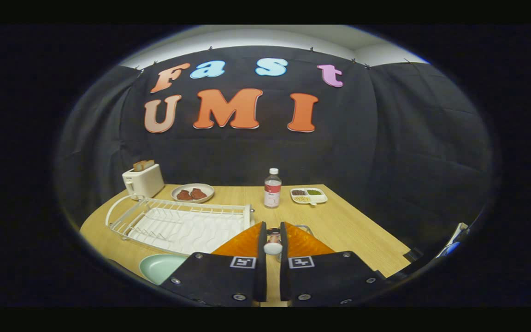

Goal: Take the plate from the dish rack, then take the spoon from the basket and place it into the plate.

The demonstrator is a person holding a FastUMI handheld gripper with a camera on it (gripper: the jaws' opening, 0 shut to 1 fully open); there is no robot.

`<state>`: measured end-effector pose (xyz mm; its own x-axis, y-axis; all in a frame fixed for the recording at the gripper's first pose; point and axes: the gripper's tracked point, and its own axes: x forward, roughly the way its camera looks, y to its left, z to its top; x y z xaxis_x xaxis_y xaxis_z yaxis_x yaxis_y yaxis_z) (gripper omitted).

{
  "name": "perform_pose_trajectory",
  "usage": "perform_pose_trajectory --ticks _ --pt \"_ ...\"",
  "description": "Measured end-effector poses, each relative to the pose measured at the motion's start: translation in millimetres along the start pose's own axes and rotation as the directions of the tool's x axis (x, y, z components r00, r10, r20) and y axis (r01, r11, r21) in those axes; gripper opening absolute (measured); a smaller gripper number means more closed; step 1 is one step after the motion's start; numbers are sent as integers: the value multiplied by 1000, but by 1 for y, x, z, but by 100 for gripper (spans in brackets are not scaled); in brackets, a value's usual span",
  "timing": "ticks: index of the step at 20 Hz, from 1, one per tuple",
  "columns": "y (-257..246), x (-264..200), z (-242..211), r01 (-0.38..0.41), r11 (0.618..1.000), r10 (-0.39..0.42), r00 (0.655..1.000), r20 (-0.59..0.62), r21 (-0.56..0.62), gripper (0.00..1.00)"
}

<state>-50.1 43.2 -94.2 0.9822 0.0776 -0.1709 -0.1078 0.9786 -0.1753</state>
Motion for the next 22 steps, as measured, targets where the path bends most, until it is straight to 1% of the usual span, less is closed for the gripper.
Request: perform_pose_trajectory --ticks 7,12,18,22 --pt "59 -40 2 -97 995 98 995 18 -23 11" --pt "94 -58 -8 -169 986 169 986 3 13 11" --pt "128 -67 -33 -269 963 268 962 -52 -15 11" --pt "146 -63 -53 -315 948 310 946 -93 -41 11"
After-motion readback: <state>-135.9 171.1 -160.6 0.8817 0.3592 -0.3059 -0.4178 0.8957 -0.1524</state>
